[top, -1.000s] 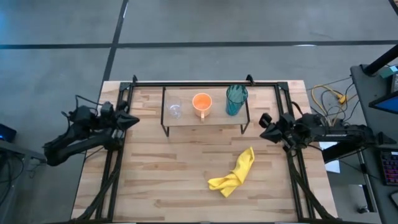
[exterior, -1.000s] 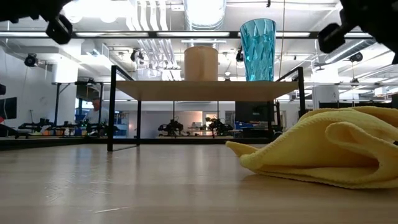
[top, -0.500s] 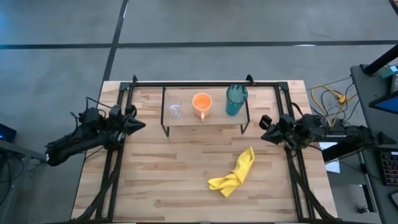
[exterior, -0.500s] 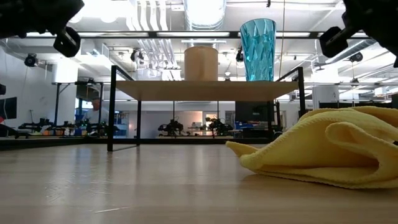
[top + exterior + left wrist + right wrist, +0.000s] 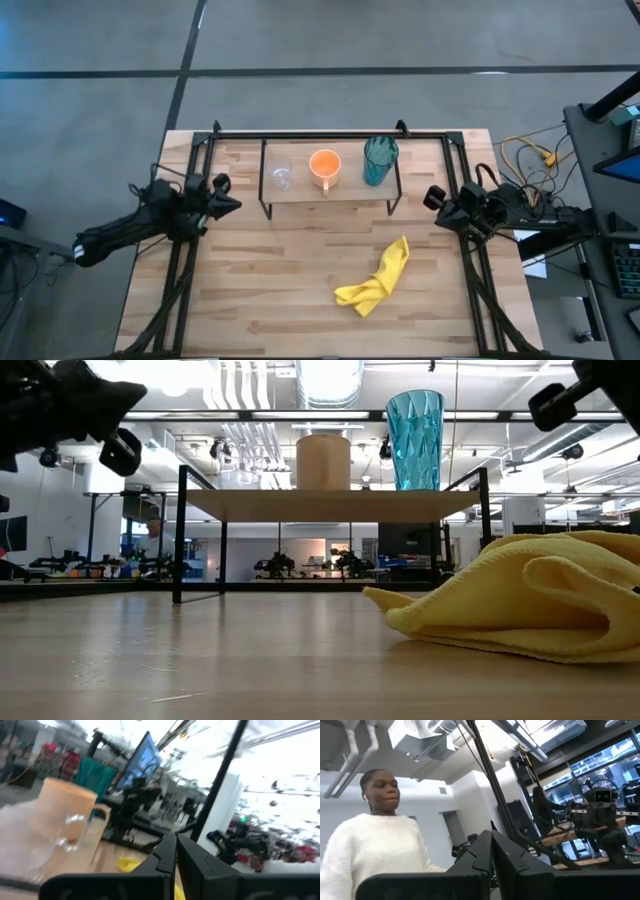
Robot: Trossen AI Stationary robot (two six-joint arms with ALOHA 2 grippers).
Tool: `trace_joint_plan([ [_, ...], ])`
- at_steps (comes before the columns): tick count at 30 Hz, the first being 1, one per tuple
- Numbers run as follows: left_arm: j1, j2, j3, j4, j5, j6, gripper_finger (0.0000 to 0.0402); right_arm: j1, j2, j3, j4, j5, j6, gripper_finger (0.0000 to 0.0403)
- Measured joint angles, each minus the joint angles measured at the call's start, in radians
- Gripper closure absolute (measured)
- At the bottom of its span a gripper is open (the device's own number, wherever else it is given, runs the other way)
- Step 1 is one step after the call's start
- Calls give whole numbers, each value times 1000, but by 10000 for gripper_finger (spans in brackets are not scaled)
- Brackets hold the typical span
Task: Stack small to large cups/mugs on shelf
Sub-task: Return to Home Position
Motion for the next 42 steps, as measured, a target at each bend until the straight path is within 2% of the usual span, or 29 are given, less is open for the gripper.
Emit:
trace_joint_plan([
  [3, 0, -1, -53, 85, 9, -23, 402, 0, -3, 0, -2, 0, 0, 394],
  [13, 0, 11, -54, 14, -87, 22, 402, 0, -2, 0, -6, 3, -2, 394],
  [21, 0, 12, -54, 15, -91, -73, 402, 0, 0, 0, -32, 3, -4, 394],
  [42, 0, 12, -56, 15, -93, -74, 402, 0, 4, 0, -31, 3, -4, 394],
])
